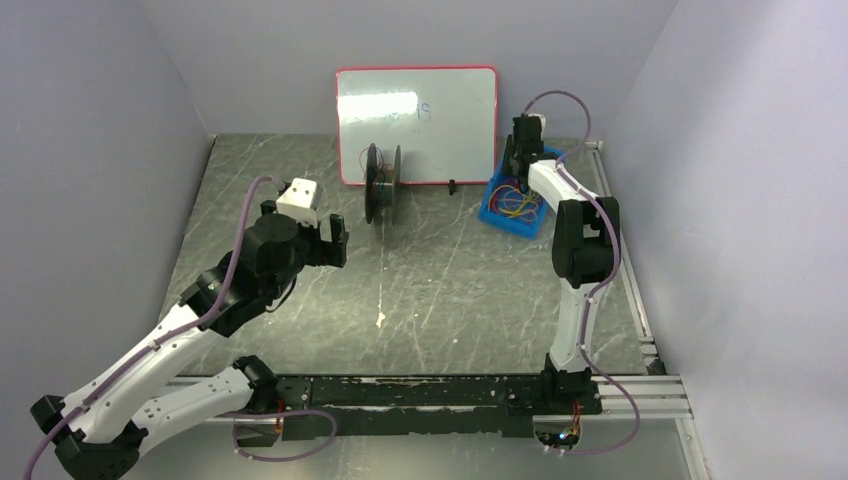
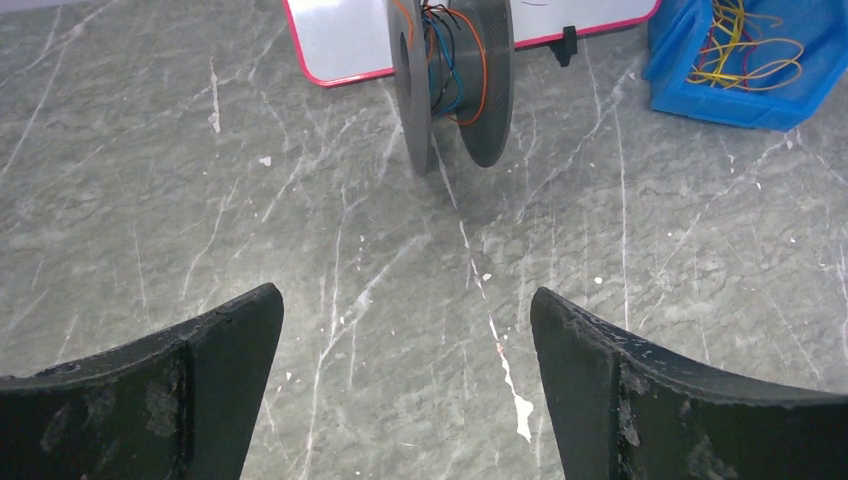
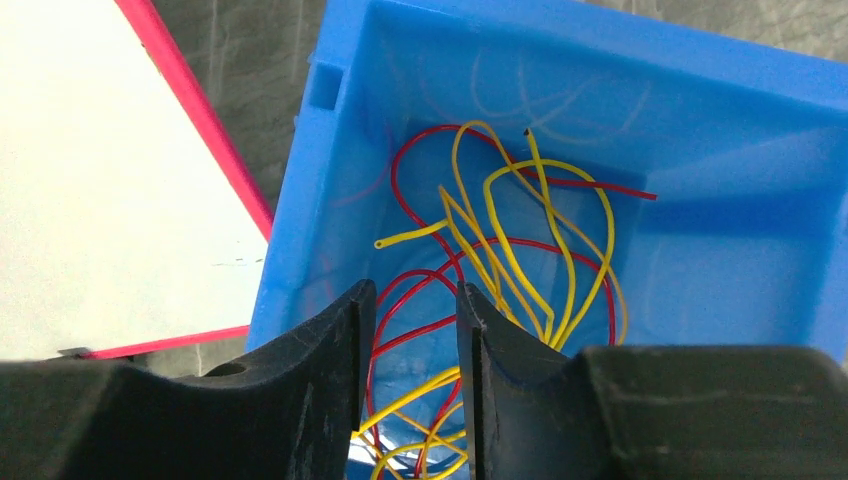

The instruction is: Wrap the cables

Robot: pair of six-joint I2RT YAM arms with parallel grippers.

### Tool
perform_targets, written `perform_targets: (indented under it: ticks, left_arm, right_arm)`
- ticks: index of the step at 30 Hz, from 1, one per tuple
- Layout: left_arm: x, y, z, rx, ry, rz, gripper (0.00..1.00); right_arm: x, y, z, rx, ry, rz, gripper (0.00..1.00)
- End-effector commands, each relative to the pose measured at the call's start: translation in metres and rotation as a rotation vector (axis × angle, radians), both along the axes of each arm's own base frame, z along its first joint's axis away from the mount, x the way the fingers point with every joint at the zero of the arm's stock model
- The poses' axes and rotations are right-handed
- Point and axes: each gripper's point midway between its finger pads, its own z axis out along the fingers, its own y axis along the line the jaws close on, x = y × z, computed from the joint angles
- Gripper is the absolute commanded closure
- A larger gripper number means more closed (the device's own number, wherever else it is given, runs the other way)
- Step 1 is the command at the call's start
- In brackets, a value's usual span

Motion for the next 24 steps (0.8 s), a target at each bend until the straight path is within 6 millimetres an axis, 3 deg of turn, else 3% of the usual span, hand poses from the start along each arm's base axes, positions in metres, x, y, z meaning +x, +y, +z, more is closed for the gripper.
perform_targets:
  ticks: [1, 12, 24]
  left_arm:
    - [0.002, -0.002, 0.0, 0.01, -0.01, -0.004, 0.02]
    - [0.005, -0.004, -0.006, 0.028, 0.007, -0.003, 0.02]
    - [0.007, -0.005, -0.012, 0.046, 0.021, 0.002, 0.02]
  right_arm:
    - [0.007, -0.003, -0.002, 0.021, -0.011, 0.02, 0.61]
    - [0.015, -0.005, -0.011, 0.017, -0.017, 0.05, 0.62]
    - [0.032, -0.002, -0.01, 0.022, -0.041, 0.062, 0.71]
